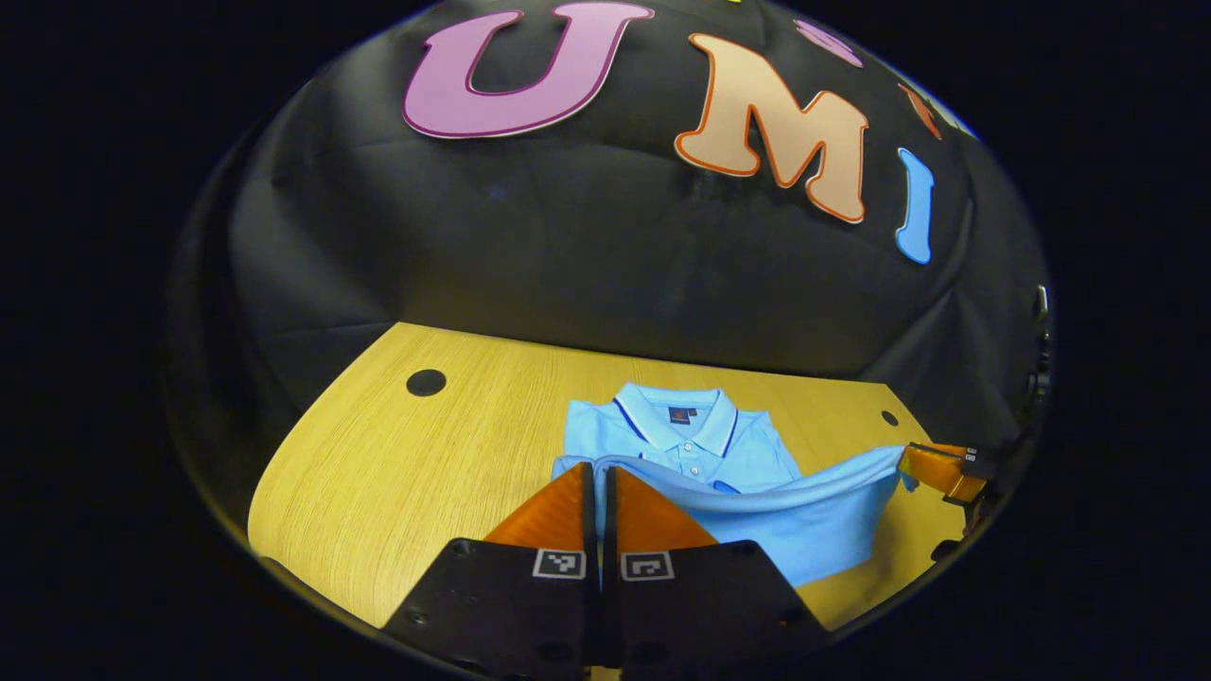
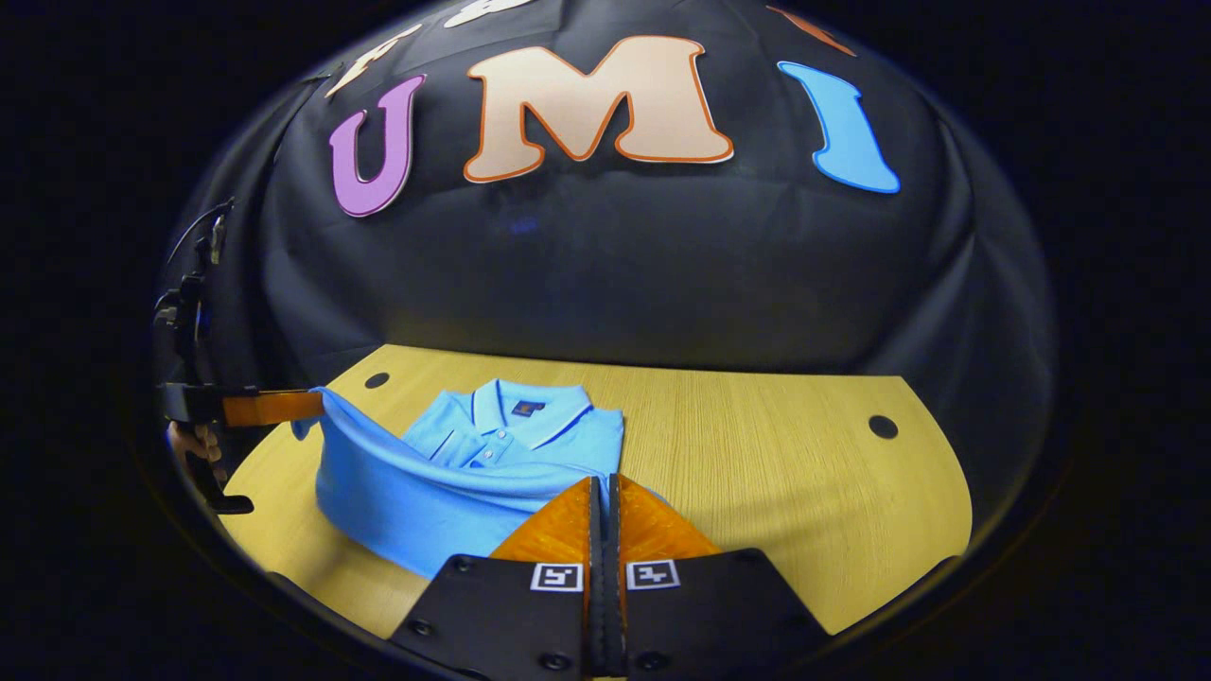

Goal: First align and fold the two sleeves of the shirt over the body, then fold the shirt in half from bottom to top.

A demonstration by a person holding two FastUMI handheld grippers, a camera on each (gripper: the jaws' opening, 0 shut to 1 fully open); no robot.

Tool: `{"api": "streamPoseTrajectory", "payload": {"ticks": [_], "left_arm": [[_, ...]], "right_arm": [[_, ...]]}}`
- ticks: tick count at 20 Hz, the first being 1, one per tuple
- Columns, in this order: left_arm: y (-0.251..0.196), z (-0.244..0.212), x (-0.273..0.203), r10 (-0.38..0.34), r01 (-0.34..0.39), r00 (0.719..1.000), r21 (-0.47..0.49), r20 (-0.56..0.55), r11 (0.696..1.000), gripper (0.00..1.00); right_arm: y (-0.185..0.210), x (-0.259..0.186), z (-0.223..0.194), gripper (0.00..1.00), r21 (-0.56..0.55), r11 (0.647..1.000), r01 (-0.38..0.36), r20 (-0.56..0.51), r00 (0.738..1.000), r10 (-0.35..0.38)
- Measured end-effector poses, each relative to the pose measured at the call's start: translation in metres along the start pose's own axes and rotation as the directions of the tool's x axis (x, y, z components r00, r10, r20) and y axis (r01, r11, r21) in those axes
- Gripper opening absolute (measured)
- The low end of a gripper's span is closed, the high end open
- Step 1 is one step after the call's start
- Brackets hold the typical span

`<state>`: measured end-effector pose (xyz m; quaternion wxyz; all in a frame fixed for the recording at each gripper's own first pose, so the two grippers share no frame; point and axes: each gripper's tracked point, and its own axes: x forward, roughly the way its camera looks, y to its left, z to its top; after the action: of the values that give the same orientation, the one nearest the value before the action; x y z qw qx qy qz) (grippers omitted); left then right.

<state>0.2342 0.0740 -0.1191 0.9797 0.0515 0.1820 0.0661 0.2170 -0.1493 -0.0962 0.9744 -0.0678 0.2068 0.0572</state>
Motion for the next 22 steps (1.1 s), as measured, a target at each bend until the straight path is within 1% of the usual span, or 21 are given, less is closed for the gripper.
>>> {"api": "streamPoseTrajectory", "payload": {"ticks": [4, 7, 8, 9, 10, 11, 13, 14, 15, 16, 17, 18, 19, 21, 22], "left_arm": [[0.014, 0.009, 0.048, 0.054, -0.054, 0.998, 0.008, -0.017, 0.999, 0.00], [0.030, 0.002, 0.075, 0.107, -0.106, 0.993, 0.045, -0.038, 0.993, 0.00], [0.035, -0.004, 0.081, 0.120, -0.117, 0.991, 0.062, -0.052, 0.991, 0.02], [0.039, -0.010, 0.081, 0.132, -0.126, 0.989, 0.072, -0.074, 0.989, 0.08], [0.039, -0.017, 0.078, 0.128, -0.123, 0.987, 0.061, -0.100, 0.991, 0.20], [0.039, -0.021, 0.075, 0.125, -0.122, 0.986, 0.035, -0.112, 0.992, 0.31], [0.043, -0.022, 0.057, 0.131, -0.132, 0.986, -0.009, -0.107, 0.991, 0.91], [0.044, -0.022, 0.045, 0.132, -0.135, 0.986, -0.020, -0.097, 0.991, 0.99], [0.045, -0.022, 0.033, 0.132, -0.134, 0.988, -0.022, -0.086, 0.991, 0.99], [0.042, -0.021, 0.016, 0.126, -0.128, 0.989, -0.020, -0.080, 0.992, 0.97], [0.040, -0.021, -0.001, 0.116, -0.117, 0.991, -0.022, -0.073, 0.993, 0.97], [0.035, -0.021, -0.019, 0.101, -0.103, 0.993, -0.024, -0.065, 0.994, 0.99], [0.030, -0.023, -0.038, 0.089, -0.091, 0.994, -0.020, -0.058, 0.996, 0.96], [0.022, -0.028, -0.074, 0.081, -0.082, 0.995, -0.007, -0.059, 0.997, 0.96], [0.016, -0.032, -0.091, 0.077, -0.078, 0.995, -0.013, -0.056, 0.997, 0.96]], "right_arm": [[-0.008, 0.063, 0.009, 0.02, 0.012, 1.000, -0.006, 0.002, 1.000, 0.006], [-0.009, 0.091, 0.005, 0.02, 0.072, 0.997, -0.022, -0.003, 1.000, 0.022], [-0.011, 0.096, -0.003, 0.06, 0.094, 0.995, -0.022, -0.020, 1.000, 0.024], [-0.011, 0.098, -0.012, 0.08, 0.109, 0.994, -0.026, -0.044, 0.999, 0.031], [-0.010, 0.096, -0.019, 0.24, 0.121, 0.992, -0.033, -0.073, 0.996, 0.042], [-0.010, 0.090, -0.021, 0.42, 0.130, 0.991, -0.035, -0.079, 0.996, 0.045], [-0.012, 0.074, -0.018, 0.78, 0.123, 0.992, -0.037, -0.064, 0.997, 0.045], [-0.011, 0.060, -0.018, 0.94, 0.116, 0.992, -0.040, -0.055, 0.997, 0.047], [-0.010, 0.047, -0.016, 0.98, 0.112, 0.993, -0.037, -0.047, 0.998, 0.043], [-0.010, 0.031, -0.015, 0.98, 0.107, 0.994, -0.034, -0.042, 0.998, 0.039], [-0.008, 0.015, -0.013, 0.94, 0.111, 0.993, -0.029, -0.033, 0.999, 0.033], [-0.004, -0.002, -0.011, 0.94, 0.123, 0.992, -0.031, -0.024, 0.999, 0.034], [0.001, -0.019, -0.009, 0.94, 0.136, 0.990, -0.032, -0.019, 0.999, 0.035], [0.012, -0.054, -0.007, 0.94, 0.146, 0.989, -0.035, -0.004, 0.999, 0.036], [0.016, -0.070, -0.004, 0.98, 0.149, 0.988, -0.033, 0.011, 0.999, 0.031]]}}
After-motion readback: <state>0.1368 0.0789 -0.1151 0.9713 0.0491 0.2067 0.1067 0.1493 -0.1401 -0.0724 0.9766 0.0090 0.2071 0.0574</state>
